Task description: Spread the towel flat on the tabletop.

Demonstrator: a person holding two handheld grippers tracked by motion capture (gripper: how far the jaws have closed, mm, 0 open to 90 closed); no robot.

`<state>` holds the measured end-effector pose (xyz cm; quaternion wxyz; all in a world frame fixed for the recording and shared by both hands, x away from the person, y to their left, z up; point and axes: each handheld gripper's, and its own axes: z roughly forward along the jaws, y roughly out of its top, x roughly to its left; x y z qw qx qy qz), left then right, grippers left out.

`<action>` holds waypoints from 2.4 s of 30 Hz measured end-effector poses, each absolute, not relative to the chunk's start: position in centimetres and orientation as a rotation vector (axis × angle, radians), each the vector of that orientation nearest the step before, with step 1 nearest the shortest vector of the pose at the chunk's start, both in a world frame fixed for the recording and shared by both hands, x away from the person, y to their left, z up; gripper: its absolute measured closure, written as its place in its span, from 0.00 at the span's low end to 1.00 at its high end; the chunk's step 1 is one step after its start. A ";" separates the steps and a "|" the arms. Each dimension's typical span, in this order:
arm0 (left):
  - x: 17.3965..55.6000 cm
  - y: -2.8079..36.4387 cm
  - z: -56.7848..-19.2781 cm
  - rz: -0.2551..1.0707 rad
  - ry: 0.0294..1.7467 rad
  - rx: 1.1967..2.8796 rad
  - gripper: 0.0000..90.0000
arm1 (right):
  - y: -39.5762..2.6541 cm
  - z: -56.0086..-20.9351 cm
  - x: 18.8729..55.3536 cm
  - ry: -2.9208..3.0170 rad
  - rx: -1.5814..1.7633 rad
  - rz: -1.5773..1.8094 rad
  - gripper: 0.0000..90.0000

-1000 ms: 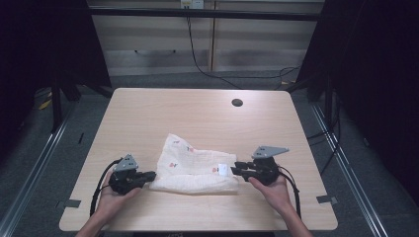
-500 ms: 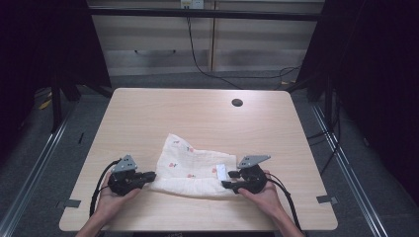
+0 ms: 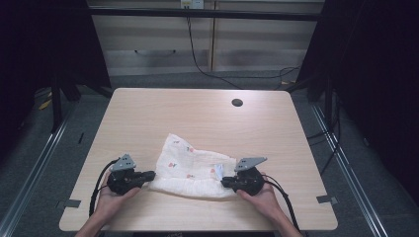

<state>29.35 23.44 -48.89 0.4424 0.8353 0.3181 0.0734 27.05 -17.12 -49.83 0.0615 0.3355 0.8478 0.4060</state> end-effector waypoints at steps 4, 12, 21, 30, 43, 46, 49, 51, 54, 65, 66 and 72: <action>29.4 23.5 -48.7 0.166 0.784 2.053 0.96 | -18.0 -49.1 27.1 2.522 1.043 1.307 0.92; 29.3 23.5 -48.4 0.158 0.785 2.023 0.97 | -19.4 -47.7 27.1 2.457 1.076 1.434 0.95; 29.2 23.5 -48.5 0.160 0.775 2.041 0.96 | -18.3 -48.6 26.2 2.565 1.044 1.378 0.80; 29.2 23.5 -48.6 0.149 0.770 2.042 0.96 | -17.2 -50.0 26.2 2.625 1.016 1.260 0.69; 29.4 23.5 -47.8 0.129 0.767 1.984 0.97 | -18.2 -48.1 26.3 2.558 1.007 1.351 0.98; 29.9 23.1 -47.1 0.143 0.754 1.972 0.97 | -18.8 -47.0 26.8 2.511 1.012 1.363 0.98; 30.2 23.0 -45.9 0.157 0.734 1.936 0.98 | -19.5 -45.5 27.4 2.454 1.018 1.383 0.98; 30.4 23.0 -44.7 0.179 0.720 1.912 0.98 | -20.0 -44.3 27.7 2.419 1.018 1.401 0.98; 30.9 23.0 -42.7 0.210 0.705 1.857 0.98 | -20.8 -41.3 28.6 2.345 1.009 1.444 0.98; 34.9 22.4 -35.5 0.305 0.698 1.720 0.98 | -22.2 -34.0 32.4 2.184 0.982 1.519 0.99; 34.9 22.4 -35.5 0.305 0.698 1.720 0.98 | -22.2 -34.0 32.4 2.184 0.982 1.519 0.99; 37.3 22.1 -32.8 0.354 0.718 1.756 0.99 | -22.4 -31.1 34.3 2.151 0.972 1.497 0.99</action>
